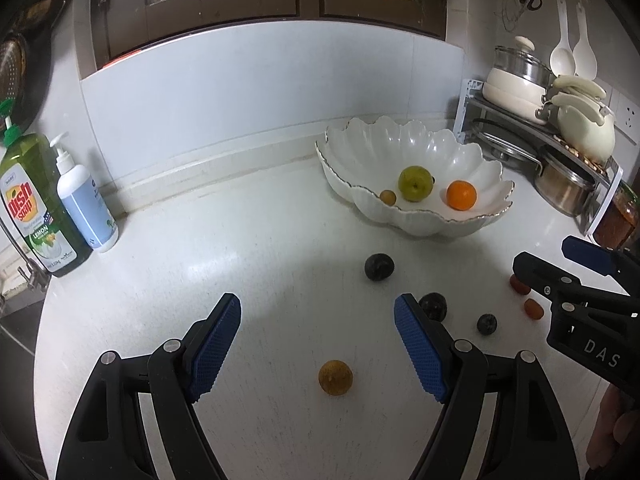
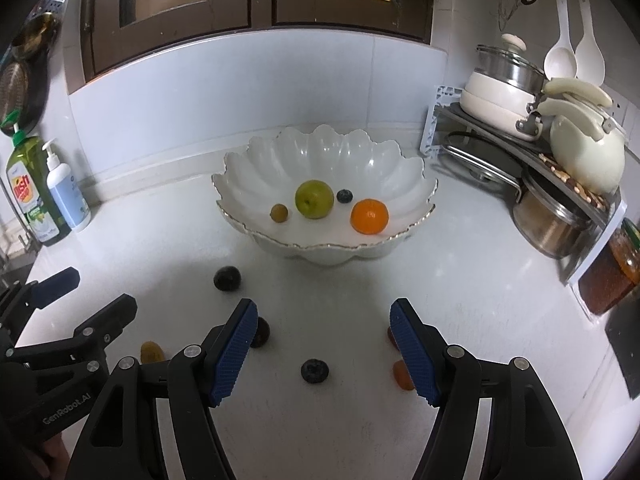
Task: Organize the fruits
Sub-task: 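Lower the left tool around a brown round fruit while the right tool approaches a dark plum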
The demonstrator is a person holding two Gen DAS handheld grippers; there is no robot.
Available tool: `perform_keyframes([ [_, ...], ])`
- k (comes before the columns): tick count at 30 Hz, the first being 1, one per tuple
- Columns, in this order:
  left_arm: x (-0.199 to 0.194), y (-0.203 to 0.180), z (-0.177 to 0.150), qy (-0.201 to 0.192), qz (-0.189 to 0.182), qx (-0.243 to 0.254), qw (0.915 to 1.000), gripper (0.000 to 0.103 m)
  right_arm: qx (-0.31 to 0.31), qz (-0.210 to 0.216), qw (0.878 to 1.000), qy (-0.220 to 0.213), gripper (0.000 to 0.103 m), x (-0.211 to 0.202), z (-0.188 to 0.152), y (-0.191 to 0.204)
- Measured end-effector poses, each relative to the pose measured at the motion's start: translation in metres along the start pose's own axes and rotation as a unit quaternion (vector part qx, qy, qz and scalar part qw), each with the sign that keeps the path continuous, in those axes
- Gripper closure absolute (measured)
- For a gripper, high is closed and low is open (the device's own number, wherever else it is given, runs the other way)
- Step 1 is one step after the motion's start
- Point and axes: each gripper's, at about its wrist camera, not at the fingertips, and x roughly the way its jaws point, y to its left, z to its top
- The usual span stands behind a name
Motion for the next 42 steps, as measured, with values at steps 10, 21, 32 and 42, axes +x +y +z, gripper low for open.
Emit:
perform_keyframes([
  [10,0.010,-0.004,-0.015,0.005,-0.005,0.007,1.0000,0.024,0.017,-0.009,1.000,0.011,0.033,0.006,-0.018,-0.003],
  [21,0.020,-0.006,-0.030,0.017,-0.011,0.015,0.9997,0.030,0.018,-0.020,0.999,0.026,0.033,0.014,-0.036,-0.006],
  [32,0.031,-0.005,-0.042,0.034,-0.012,0.017,0.9992,0.036,0.013,-0.021,0.999,0.041,0.034,0.028,-0.048,-0.004],
  [42,0.040,-0.003,-0.047,0.049,-0.009,0.015,0.9987,0.045,0.005,-0.015,0.998,0.055,0.040,0.041,-0.050,0.003],
])
